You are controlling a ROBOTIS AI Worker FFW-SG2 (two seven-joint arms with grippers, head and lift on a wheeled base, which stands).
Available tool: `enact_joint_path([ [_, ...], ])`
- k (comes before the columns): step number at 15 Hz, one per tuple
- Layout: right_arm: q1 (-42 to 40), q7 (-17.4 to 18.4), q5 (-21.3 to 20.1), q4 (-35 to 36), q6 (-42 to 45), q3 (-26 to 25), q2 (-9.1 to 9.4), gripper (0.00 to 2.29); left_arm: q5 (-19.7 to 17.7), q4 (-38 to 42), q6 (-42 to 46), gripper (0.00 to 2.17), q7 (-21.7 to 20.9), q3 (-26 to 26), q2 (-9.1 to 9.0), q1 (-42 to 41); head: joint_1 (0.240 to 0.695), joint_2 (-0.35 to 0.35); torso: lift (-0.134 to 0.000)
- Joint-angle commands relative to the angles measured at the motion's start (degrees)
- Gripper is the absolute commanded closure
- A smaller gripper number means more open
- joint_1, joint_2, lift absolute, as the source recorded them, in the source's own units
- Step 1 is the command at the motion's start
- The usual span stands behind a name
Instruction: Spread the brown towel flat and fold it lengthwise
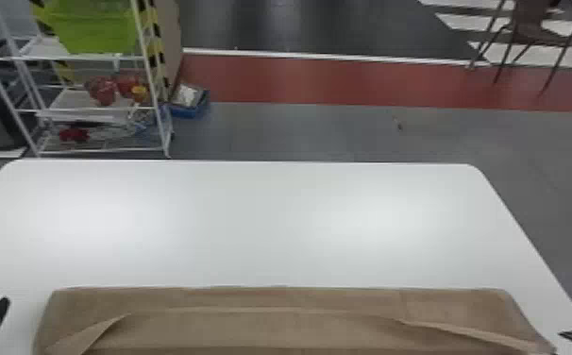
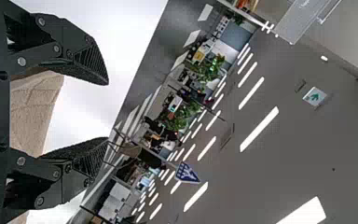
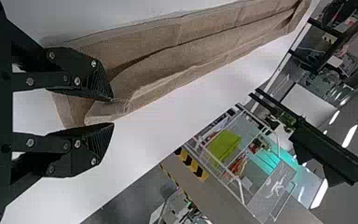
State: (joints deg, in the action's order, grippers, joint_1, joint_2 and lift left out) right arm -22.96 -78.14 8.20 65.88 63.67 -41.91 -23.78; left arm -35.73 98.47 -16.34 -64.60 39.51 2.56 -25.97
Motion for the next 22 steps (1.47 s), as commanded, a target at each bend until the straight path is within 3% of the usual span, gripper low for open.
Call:
enact_joint_path([
  [1, -0.1, -0.2, 0.1, -1.5, 0.5, -1.8, -1.54, 0.41, 0.2, 1.9, -3.0, 0.57, 0.2, -0.6, -0.01, 0.0, 0.695, -0.13, -0.123],
  [4, -0.1, -0.2, 1.7, -3.5, 0.9, -3.8, -3.03, 0.33, 1.3, 4.0, -4.0, 0.57, 1.4, -1.2, -0.1, -0.1, 0.695, -0.216, -0.123],
  [5, -0.1, -0.2, 3.1, -2.7, -2.3, -4.3, -3.03, 0.32, 1.5, 4.9, -4.4, 0.57, 2.1, -1.5, -0.18, -0.2, 0.695, -0.234, -0.123],
  [6, -0.2, -0.2, 3.9, 0.9, -10.9, -4.9, -2.86, 0.31, 2.0, 6.3, -6.8, 0.57, 3.1, -2.2, -0.27, -0.4, 0.695, -0.246, -0.123],
  [10, 2.4, -0.2, 0.1, 19.9, -45.5, -6.5, 2.24, 0.35, 4.1, 10.6, -12.6, 0.57, 5.6, -2.7, -0.71, -1.1, 0.695, -0.295, -0.123],
  [12, 6.1, -0.2, -3.8, 26.9, -53.6, -4.5, 6.11, 0.46, 5.1, 12.5, -13.2, 0.58, 6.2, -2.8, -1.06, -1.7, 0.695, -0.285, -0.123],
  [13, 8.1, -0.2, -5.8, 29.7, -57.0, -2.3, 7.34, 0.46, 6.1, 13.5, -13.3, 0.58, 6.2, -2.9, -1.06, -2.0, 0.695, -0.274, -0.123],
  [16, 12.3, -0.2, -12.1, 35.1, -68.2, 8.2, 8.31, 0.46, 8.6, 15.0, -15.4, 0.58, 7.3, -3.9, -1.06, -2.2, 0.695, -0.172, -0.123],
  [20, 13.4, -0.2, -20.1, 48.6, -90.0, 19.2, 12.44, 0.47, 11.5, 17.0, -16.3, 0.58, 9.9, -7.3, -1.15, -2.2, 0.695, -0.017, -0.123],
  [22, 16.0, -0.2, -23.0, 54.1, -103.0, 24.7, 12.09, 0.59, 13.1, 19.0, -19.1, 0.58, 11.3, -8.5, -1.15, -2.2, 0.695, 0.03, -0.123],
])
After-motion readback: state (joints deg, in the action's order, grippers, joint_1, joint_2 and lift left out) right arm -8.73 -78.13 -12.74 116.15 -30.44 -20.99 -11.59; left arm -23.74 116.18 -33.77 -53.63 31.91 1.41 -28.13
